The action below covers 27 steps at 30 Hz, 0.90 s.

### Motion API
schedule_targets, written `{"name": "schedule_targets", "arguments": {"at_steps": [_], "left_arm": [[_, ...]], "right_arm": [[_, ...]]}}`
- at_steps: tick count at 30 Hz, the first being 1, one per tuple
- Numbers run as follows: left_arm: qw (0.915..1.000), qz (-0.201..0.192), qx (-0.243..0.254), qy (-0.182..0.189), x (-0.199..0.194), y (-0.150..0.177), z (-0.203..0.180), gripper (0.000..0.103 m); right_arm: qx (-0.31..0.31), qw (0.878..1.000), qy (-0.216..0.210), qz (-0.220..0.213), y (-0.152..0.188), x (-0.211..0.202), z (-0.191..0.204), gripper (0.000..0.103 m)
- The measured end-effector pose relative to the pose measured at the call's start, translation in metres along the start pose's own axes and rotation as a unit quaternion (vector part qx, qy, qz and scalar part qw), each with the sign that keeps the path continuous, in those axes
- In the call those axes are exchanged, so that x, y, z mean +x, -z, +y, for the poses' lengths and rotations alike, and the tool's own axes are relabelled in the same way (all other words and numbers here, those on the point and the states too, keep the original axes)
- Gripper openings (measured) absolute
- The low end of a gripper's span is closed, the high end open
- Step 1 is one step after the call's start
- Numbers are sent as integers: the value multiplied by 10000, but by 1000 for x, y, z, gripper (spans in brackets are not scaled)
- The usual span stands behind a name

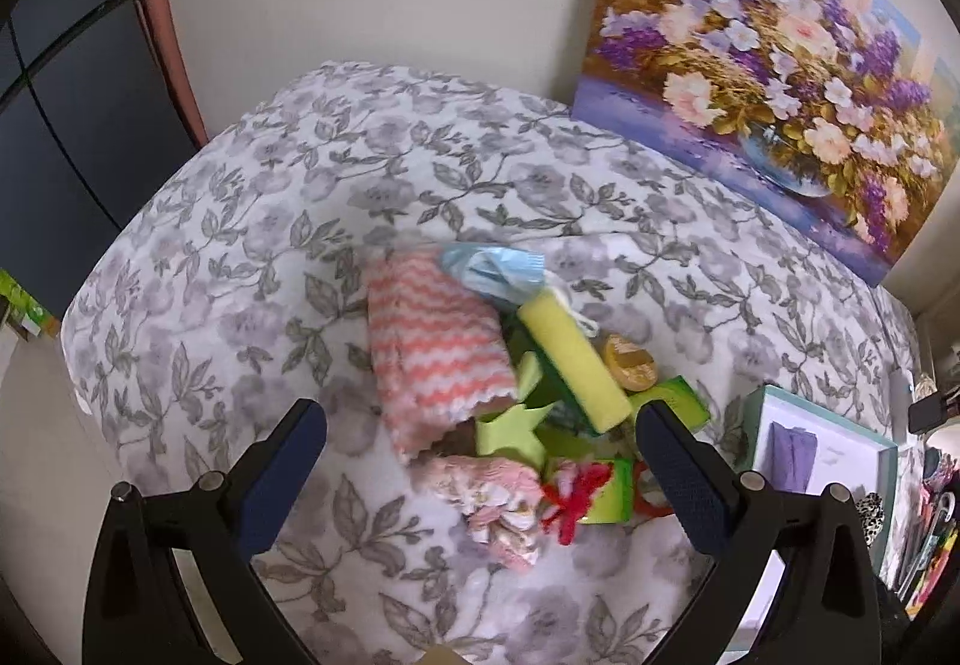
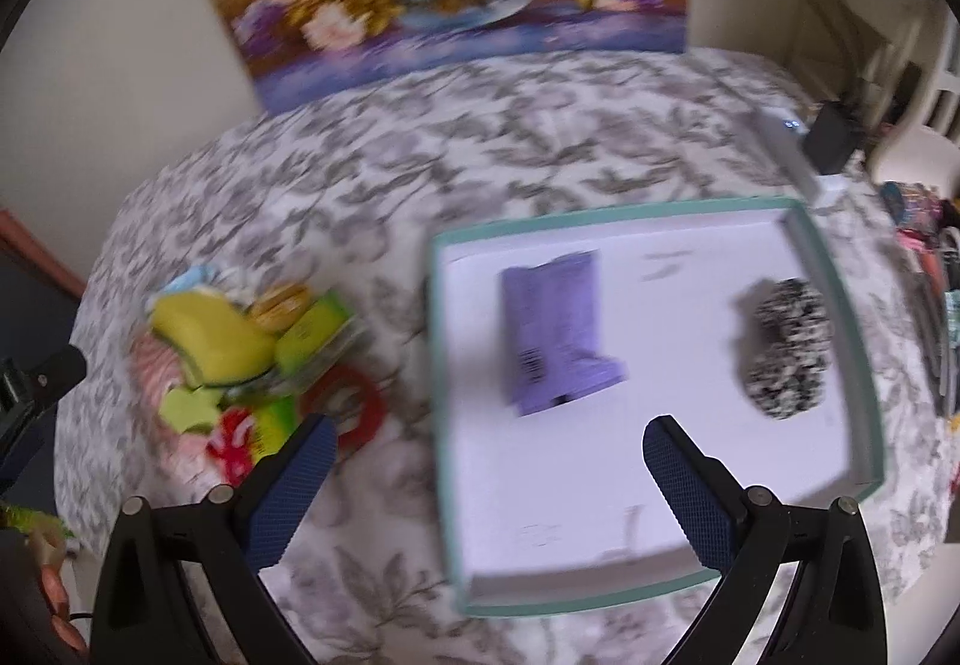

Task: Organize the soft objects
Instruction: 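Move both open tools back over the pile of soft items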

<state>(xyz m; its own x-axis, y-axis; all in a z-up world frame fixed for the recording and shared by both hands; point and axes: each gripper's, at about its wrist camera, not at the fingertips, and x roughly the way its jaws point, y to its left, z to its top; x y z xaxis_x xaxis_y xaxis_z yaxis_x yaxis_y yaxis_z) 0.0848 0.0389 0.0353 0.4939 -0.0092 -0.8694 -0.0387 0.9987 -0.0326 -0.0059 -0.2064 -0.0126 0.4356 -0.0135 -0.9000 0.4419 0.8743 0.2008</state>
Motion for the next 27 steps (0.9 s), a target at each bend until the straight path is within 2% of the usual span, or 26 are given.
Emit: {"name": "schedule_targets", "arguments": {"at_steps": [5, 10, 13, 16, 24, 27], "left_arm": [[9999, 77, 41, -129, 12, 7, 14, 103], [9978, 637, -91, -142, 46, 17, 24, 103], [9960, 829, -284, -178, 59, 21, 33, 103], [9948, 792, -606, -198, 60, 22, 46, 103], [9912, 1016, -795, -308, 76, 27, 59, 103], [9881, 1209, -928, -214, 86, 30, 64, 103]], "right_arm": [[-5, 9989, -356, 296, 5, 18, 20, 103], [-66, 9965, -634, 542, 10, 36, 42, 103], [-81, 9948, -761, 674, 15, 46, 52, 103], [-98, 9931, -876, 778, 18, 55, 60, 103], [-369, 9905, -1058, 795, 25, 68, 90, 103], [-533, 9898, -1102, 725, 26, 68, 103, 103]]}}
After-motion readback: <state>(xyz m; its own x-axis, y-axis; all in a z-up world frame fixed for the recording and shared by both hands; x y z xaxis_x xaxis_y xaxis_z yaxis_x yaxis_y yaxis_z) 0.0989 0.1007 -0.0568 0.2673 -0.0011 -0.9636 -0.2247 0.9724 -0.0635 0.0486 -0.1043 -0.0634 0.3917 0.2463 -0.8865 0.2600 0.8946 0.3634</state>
